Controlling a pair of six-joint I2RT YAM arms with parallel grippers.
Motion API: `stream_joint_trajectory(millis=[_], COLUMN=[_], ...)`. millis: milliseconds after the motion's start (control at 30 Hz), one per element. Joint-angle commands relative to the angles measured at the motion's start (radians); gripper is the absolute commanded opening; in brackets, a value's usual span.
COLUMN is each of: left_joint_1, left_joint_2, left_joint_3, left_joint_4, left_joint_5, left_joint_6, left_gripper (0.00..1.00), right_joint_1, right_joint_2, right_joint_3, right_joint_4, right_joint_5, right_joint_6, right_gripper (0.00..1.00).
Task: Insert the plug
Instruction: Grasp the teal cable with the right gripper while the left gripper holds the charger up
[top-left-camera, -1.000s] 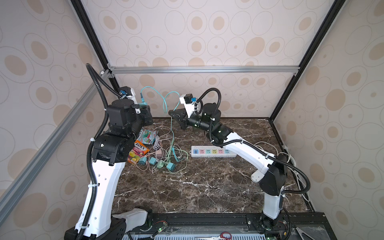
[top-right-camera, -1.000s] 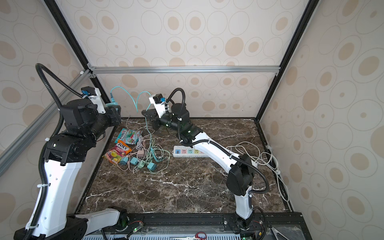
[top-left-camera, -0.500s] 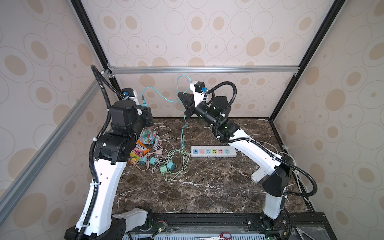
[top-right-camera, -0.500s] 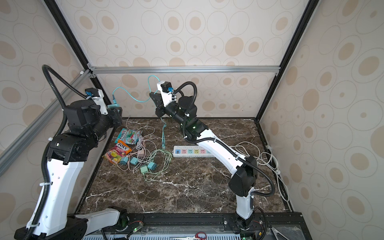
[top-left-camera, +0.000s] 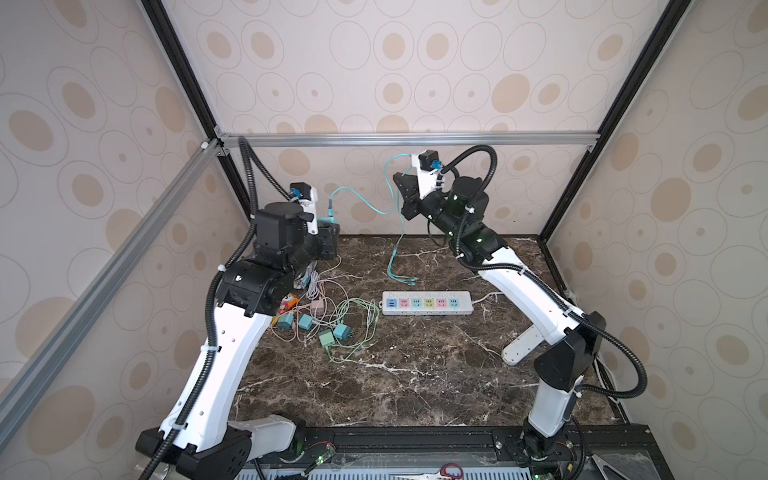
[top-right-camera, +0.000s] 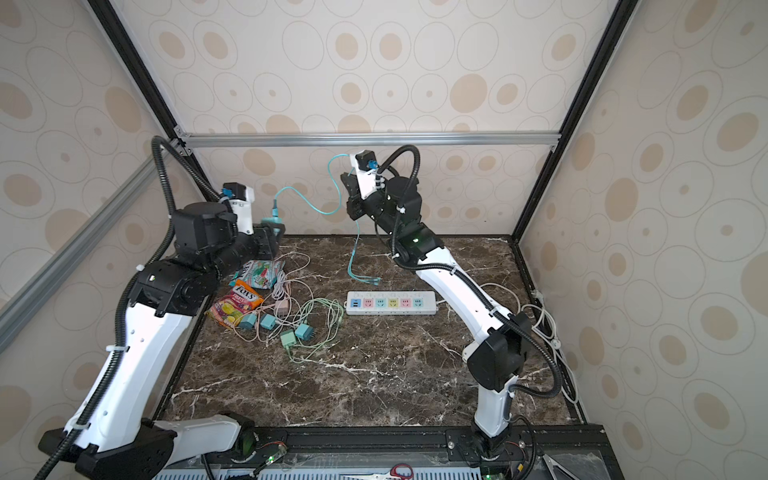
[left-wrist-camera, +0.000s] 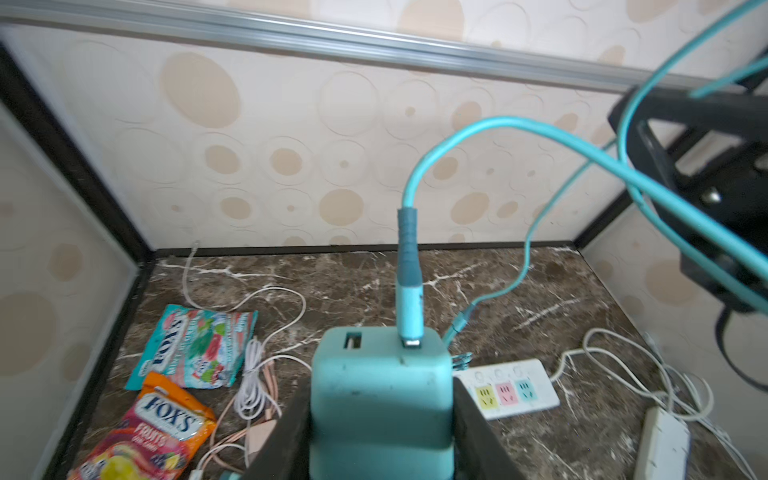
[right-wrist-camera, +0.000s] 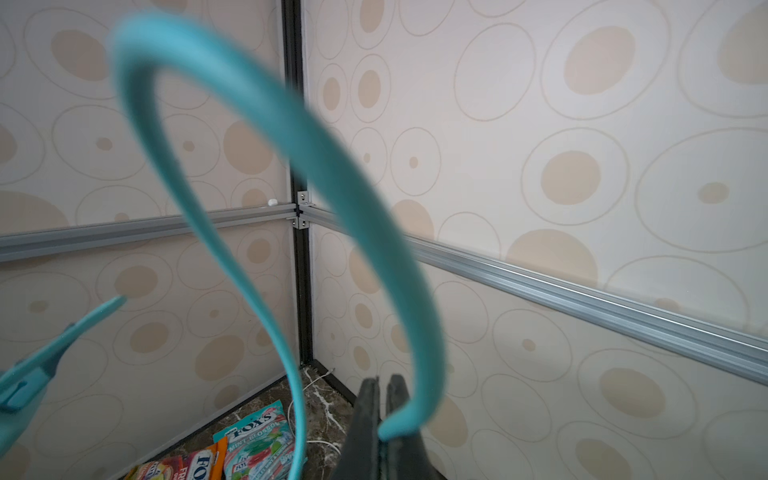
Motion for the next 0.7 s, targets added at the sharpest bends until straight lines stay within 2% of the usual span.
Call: stream_joint_trajectory(millis=[0, 67, 200, 333, 500, 567, 667], left_joint_1=[-0.082, -0.114, -0.12, -0.123, -0.125, -0.128, -0.142], left_joint_2=[0.064, 0.113, 0.213, 0.371, 0.561, 0.617, 0.689], left_joint_3=[0.049, 0.084, 0.16, 0.325, 0.511, 0.529, 0.485], left_joint_4=[0.03, 0.033, 0.045, 0.033, 0.101, 0.151, 0.233], left_joint_5=[0.024, 0.016, 0.035, 0.081, 0.136, 0.158, 0.162], left_joint_6=[0.039, 0.046, 0.032, 0.027, 0.027, 0.022, 0.026], left_gripper=[0.0, 0.0, 0.0, 0.0, 0.0, 0.0, 0.0], right_joint_1=[-0.062, -0.097, -0.154, -0.221, -0.299, -0.346, -0.395], right_joint_2=[-0.04, -0.042, -0.022, 0.042, 0.164, 0.204, 0.225], right_joint_3=[0.041, 0.04, 0.049, 0.104, 0.233, 0.25, 0.148], right_joint_4=[-0.078, -0.089, -0.096, -0.098, -0.113, -0.117, -0.062], right_joint_5=[-0.064, -0.084, -0.11, -0.123, -0.111, -0.115, -0.145], right_joint_6=[-0.013, -0.022, -0.036, -0.017, -0.005, -0.016, -0.007], right_gripper=[0.0, 0.0, 0.0, 0.0, 0.0, 0.0, 0.0])
